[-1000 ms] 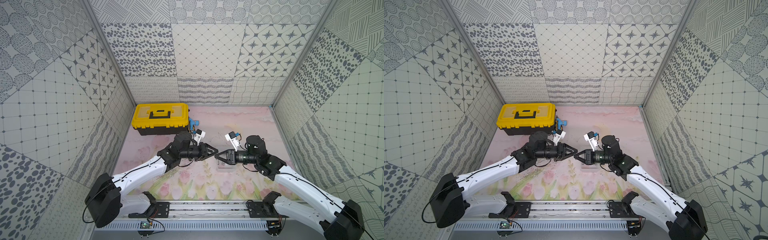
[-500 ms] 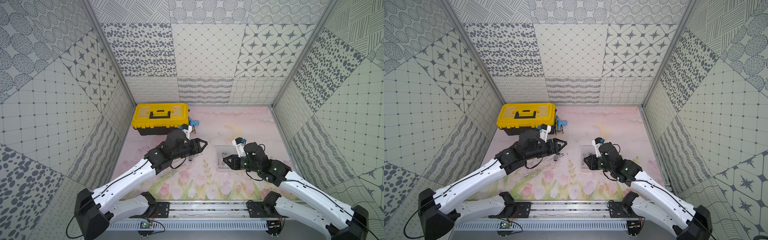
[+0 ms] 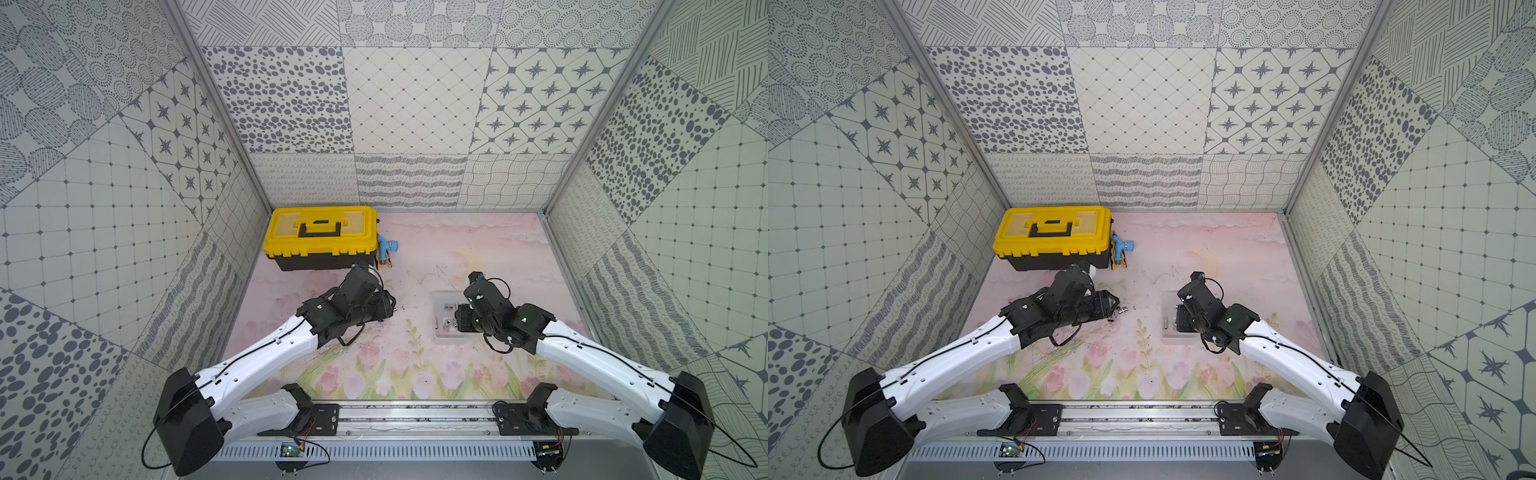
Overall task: Put the socket on the desktop into the storage box
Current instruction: Place the socket head in the storage box, then pick up the socket head at the center of the board.
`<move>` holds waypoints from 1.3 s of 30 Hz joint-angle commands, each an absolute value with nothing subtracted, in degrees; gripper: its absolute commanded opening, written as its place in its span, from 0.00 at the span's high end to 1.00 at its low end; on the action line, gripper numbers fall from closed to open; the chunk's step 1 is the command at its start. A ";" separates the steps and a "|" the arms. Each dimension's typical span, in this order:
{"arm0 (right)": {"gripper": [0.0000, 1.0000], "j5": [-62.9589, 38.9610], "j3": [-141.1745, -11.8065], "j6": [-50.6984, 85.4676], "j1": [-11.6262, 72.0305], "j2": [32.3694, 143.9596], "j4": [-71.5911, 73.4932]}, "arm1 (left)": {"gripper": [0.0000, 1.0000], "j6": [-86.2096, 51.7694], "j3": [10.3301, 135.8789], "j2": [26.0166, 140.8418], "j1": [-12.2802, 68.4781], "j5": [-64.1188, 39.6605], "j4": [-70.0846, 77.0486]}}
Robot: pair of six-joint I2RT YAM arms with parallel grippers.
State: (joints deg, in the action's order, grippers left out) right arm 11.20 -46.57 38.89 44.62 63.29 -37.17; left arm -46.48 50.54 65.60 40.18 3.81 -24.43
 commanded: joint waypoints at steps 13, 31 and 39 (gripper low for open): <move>1.00 13.39 -52.06 33.83 44.85 70.16 -34.44 | 0.43 -44.98 48.82 66.01 39.92 7.10 -26.02; 0.58 8.72 -51.39 36.83 45.43 72.77 -29.32 | 0.39 -46.23 47.20 67.31 39.34 8.75 -26.04; 0.56 11.00 -51.80 36.65 46.31 68.03 -32.80 | 0.38 -46.25 48.55 69.32 39.02 8.33 -26.02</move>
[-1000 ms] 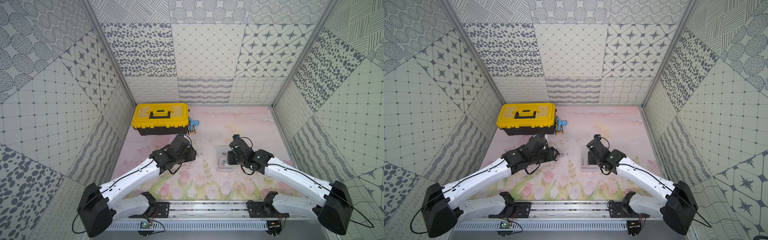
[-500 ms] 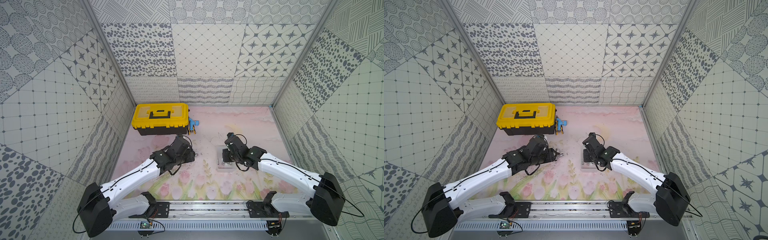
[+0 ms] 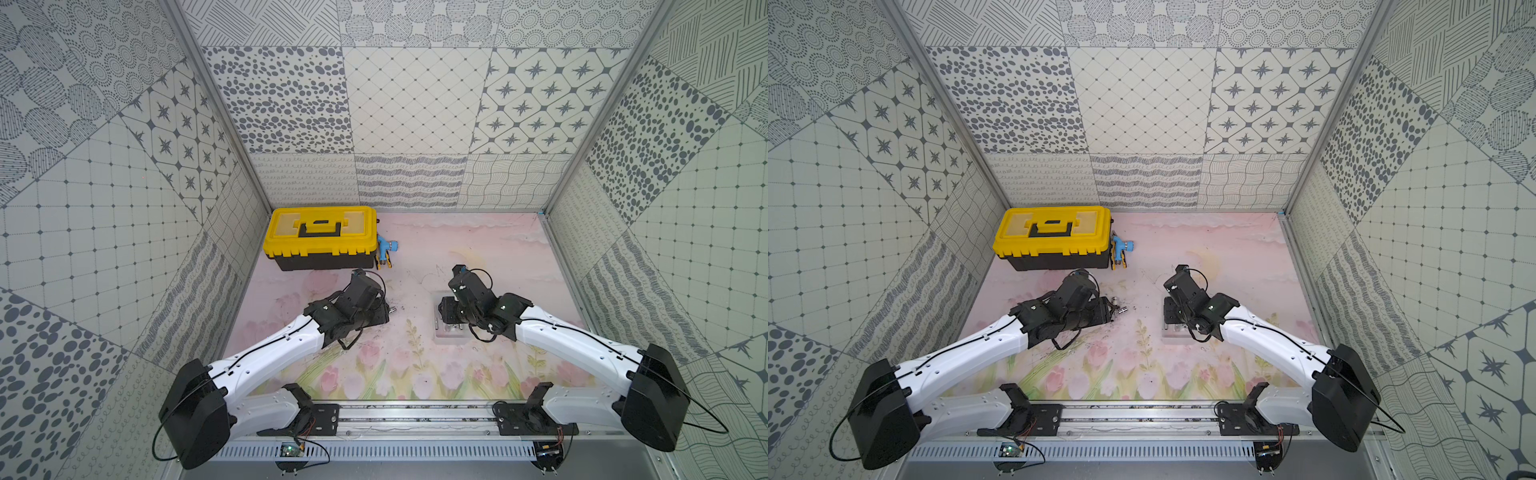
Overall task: Put the socket on the desktop into the storage box
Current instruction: Pick up the socket head at the center of the board.
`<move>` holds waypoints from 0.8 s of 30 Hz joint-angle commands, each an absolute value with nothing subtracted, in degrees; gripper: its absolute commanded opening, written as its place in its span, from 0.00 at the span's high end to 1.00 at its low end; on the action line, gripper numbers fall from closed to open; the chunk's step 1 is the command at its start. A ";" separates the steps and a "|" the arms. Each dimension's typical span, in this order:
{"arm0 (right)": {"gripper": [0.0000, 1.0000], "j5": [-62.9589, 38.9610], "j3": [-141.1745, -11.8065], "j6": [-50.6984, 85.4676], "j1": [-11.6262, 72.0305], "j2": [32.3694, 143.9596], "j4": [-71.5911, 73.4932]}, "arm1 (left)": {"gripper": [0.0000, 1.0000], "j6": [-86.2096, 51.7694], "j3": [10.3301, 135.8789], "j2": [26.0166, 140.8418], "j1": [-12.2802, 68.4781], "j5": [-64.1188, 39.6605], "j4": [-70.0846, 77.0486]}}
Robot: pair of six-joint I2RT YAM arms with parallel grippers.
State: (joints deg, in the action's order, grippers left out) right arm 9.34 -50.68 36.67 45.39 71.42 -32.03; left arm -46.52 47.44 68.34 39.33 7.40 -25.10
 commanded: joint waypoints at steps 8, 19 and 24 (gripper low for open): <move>0.64 11.04 -47.44 37.06 47.13 56.21 -33.45 | 0.39 -46.11 50.04 74.33 38.59 8.06 -26.04; 0.74 9.59 -44.97 38.08 47.52 53.35 -33.16 | 0.54 -45.35 52.76 86.72 36.90 6.06 -23.12; 0.76 9.53 -44.88 37.97 47.97 53.72 -32.79 | 0.53 -44.57 54.01 90.46 36.87 6.15 -23.26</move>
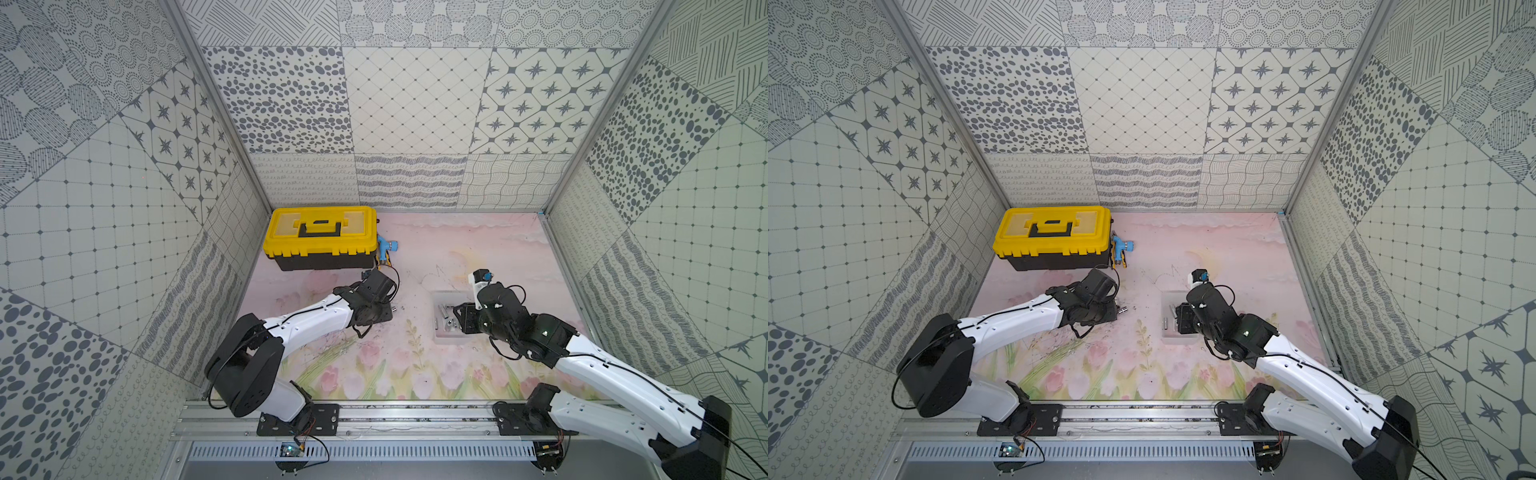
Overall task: Put the socket on the desktop into the storage box
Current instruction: Pick up the socket head at the center of the board.
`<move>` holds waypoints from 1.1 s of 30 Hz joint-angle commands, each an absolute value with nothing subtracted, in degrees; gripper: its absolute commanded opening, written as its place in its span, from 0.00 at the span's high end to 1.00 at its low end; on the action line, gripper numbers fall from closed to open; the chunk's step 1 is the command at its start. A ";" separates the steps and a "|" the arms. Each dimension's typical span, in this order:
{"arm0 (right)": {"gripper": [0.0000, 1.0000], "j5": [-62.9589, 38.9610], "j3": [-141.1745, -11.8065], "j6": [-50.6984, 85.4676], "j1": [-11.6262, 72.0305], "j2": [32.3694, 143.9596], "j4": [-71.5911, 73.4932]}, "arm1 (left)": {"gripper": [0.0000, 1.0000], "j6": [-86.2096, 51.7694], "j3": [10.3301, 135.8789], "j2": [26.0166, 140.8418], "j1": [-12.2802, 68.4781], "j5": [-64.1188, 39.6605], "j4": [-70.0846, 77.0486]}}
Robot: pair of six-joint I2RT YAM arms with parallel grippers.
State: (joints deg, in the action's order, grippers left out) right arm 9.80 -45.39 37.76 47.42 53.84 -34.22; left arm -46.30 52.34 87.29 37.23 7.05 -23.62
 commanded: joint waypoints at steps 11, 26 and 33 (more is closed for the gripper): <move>0.78 9.99 -44.53 38.03 48.38 53.48 -32.78 | 0.57 -43.32 56.22 95.71 36.85 8.93 -25.40; 0.79 10.14 -44.91 37.88 48.56 53.15 -33.18 | 0.63 -43.20 55.89 99.17 36.89 12.55 -26.59; 0.79 10.63 -45.29 37.96 48.69 52.39 -33.75 | 0.76 -44.33 55.19 98.08 36.91 12.82 -28.99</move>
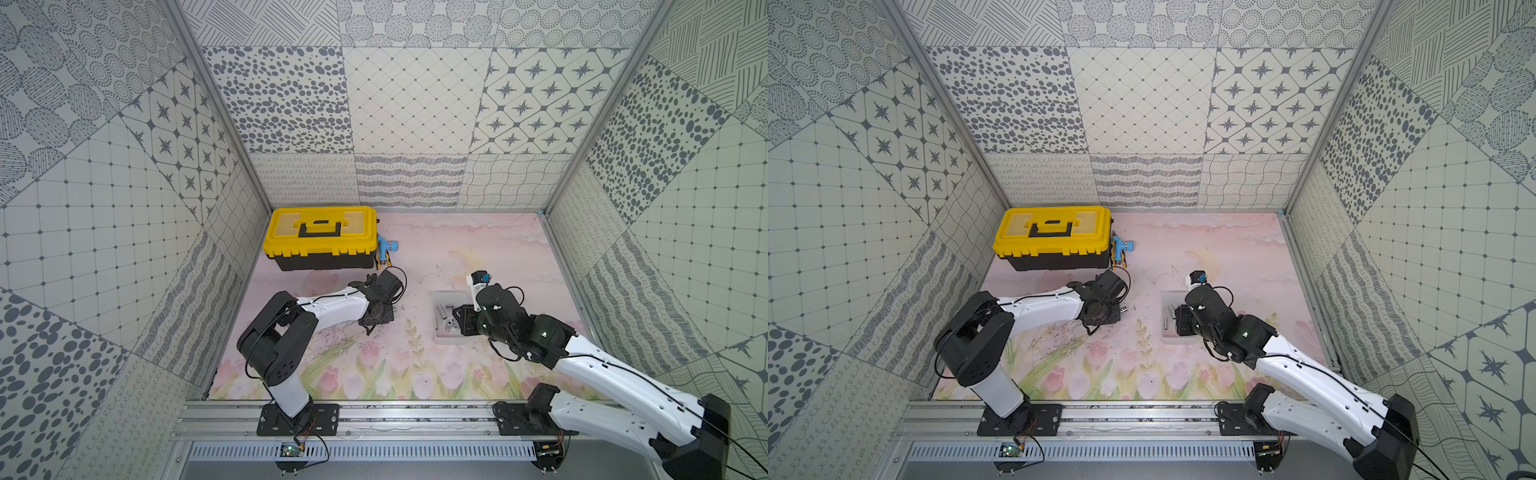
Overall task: Put the socket on the desktop into the storage box
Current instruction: Pick up the socket head at the center of the board.
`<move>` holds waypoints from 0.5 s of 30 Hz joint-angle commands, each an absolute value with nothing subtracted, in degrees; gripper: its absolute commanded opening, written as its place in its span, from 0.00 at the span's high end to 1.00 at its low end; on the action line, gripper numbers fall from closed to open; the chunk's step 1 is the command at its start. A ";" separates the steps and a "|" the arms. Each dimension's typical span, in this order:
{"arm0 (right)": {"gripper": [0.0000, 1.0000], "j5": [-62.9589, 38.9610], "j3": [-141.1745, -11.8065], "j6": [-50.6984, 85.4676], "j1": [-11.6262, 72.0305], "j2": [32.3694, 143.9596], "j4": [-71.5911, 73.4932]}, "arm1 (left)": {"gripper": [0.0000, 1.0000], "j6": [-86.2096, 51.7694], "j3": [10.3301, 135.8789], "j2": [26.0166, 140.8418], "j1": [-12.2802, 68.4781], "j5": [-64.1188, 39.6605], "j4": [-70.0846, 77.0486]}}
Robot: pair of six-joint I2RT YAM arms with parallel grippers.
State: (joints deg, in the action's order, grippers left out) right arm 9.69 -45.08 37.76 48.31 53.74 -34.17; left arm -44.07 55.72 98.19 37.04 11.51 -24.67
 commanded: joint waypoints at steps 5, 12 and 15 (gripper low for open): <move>0.79 10.66 -45.61 37.86 48.78 52.28 -33.75 | 0.91 -44.88 53.25 95.48 36.91 12.13 -29.37; 0.76 6.55 -46.82 38.09 48.36 51.16 -33.60 | 1.00 -45.14 51.39 86.87 37.42 10.43 -29.87; 0.65 -3.42 -49.71 37.26 44.17 51.77 -33.84 | 1.00 -41.67 49.99 79.68 38.01 6.77 -26.06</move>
State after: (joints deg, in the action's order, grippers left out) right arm 5.45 -45.95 38.06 47.31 52.29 -34.89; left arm -44.80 51.42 87.46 37.32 10.59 -27.59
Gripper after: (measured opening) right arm 0.326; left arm 0.285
